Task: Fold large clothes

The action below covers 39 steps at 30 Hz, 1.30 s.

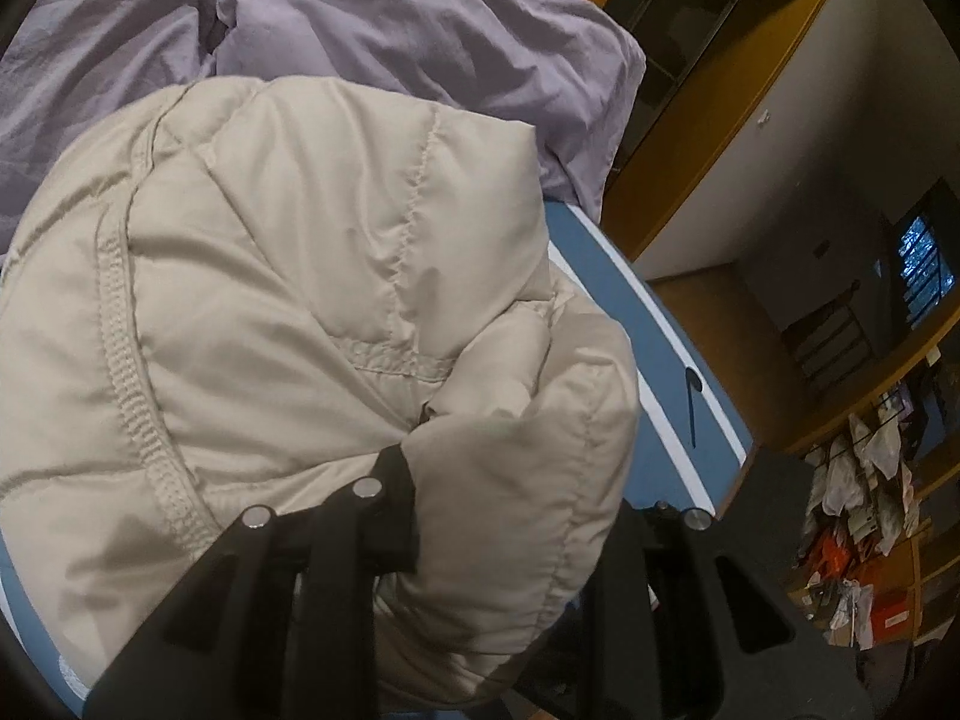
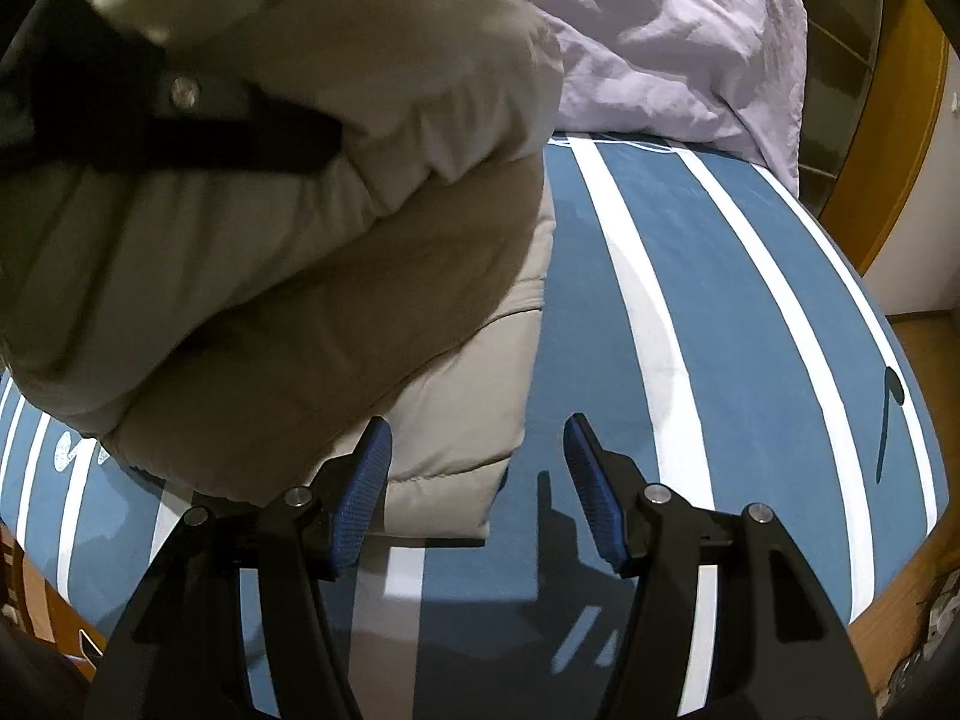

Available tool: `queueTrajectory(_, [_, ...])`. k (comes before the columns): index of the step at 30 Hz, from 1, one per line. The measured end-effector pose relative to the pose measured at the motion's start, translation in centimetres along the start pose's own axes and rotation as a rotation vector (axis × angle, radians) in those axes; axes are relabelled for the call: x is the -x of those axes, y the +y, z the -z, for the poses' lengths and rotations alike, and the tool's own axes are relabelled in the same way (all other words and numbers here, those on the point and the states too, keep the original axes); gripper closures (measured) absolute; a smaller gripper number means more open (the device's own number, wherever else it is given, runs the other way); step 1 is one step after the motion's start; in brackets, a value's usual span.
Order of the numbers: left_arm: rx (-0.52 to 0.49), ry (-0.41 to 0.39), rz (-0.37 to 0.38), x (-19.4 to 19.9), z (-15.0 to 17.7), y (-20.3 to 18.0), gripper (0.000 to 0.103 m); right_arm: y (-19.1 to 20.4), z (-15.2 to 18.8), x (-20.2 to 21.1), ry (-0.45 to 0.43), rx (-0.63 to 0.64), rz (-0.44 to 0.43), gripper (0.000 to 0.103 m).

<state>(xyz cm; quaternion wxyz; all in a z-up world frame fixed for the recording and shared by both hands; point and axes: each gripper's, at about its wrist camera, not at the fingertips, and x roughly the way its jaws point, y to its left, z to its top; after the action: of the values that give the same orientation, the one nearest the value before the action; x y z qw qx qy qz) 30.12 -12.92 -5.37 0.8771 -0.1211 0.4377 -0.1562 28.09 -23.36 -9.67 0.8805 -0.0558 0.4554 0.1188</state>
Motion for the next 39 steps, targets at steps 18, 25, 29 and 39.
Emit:
queueTrajectory(18, [-0.048, -0.016, -0.015, 2.5, 0.7, -1.1, 0.037, -2.6, 1.9, 1.7, -0.005, -0.103, 0.090, 0.042])
queueTrajectory(25, [-0.075, -0.064, -0.020, 5.7, 1.4, -1.6, 0.034, -2.4, 2.7, 3.3, -0.028, -0.126, 0.113, 0.042])
queueTrajectory(29, [-0.069, -0.104, -0.056, 8.2, 1.5, -0.2, 0.033, -2.0, 2.8, 3.9, -0.040, -0.128, 0.118, 0.042])
queueTrajectory(39, [0.005, -0.108, -0.173, 9.7, 1.6, 5.1, 0.033, -1.5, 2.8, 4.3, -0.042, -0.118, 0.121, 0.042])
